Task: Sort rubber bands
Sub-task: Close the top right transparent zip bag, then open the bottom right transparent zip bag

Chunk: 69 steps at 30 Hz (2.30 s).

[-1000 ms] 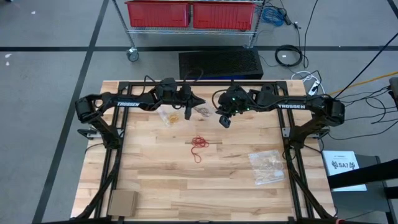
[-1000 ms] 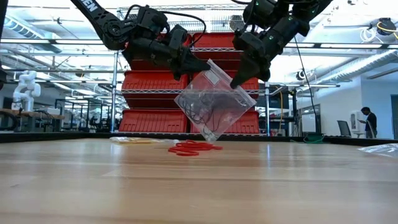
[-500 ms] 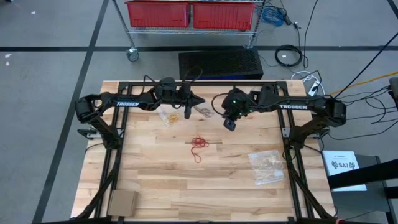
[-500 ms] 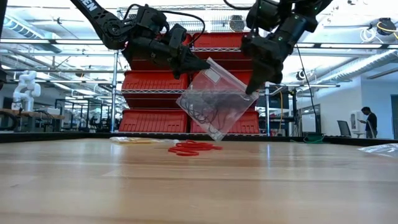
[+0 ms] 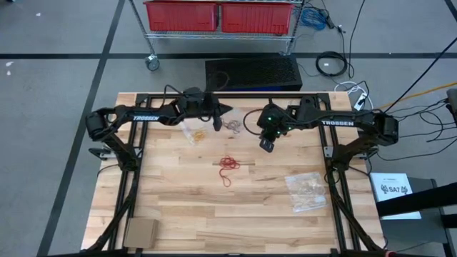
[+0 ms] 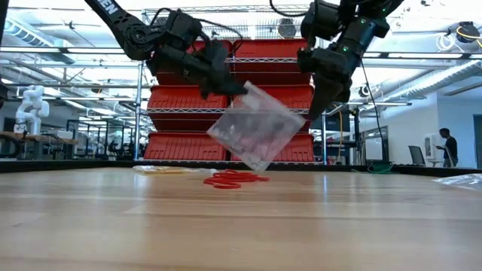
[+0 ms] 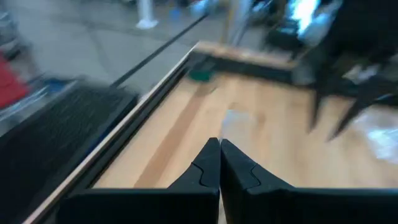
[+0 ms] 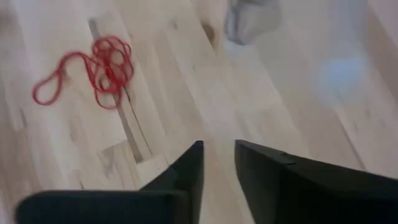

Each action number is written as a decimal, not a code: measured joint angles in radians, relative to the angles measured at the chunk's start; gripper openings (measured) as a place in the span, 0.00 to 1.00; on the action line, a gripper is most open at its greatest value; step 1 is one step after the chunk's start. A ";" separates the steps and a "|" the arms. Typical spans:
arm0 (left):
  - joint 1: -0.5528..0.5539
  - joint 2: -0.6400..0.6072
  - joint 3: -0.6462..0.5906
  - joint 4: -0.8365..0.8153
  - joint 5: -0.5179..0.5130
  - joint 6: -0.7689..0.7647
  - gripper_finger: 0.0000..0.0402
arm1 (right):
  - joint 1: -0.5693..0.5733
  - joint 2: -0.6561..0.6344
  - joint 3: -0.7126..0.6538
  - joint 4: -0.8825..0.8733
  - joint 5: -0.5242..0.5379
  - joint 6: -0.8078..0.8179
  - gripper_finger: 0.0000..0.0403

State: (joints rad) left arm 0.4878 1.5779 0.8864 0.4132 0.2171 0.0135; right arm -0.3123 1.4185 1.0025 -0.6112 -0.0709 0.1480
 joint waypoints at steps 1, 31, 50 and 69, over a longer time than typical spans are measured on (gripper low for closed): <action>-0.001 0.006 0.000 -0.020 -0.034 0.000 0.00 | -0.001 -0.006 0.001 -0.005 0.009 -0.001 0.25; 0.023 0.030 -0.002 -0.136 -0.105 0.050 0.43 | 0.347 -0.011 -0.047 -0.454 -0.040 0.211 0.01; -0.071 -0.156 -0.003 -0.273 -0.129 0.125 0.43 | 0.965 -0.010 -0.273 -0.178 0.036 1.115 0.00; -0.058 -0.156 -0.003 -0.322 -0.205 0.125 0.43 | 0.405 -0.006 -0.422 0.259 0.272 0.480 0.00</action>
State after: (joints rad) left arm 0.4301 1.4223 0.8837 0.0917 0.0124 0.1383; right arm 0.0929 1.4124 0.5801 -0.3522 0.2011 0.6284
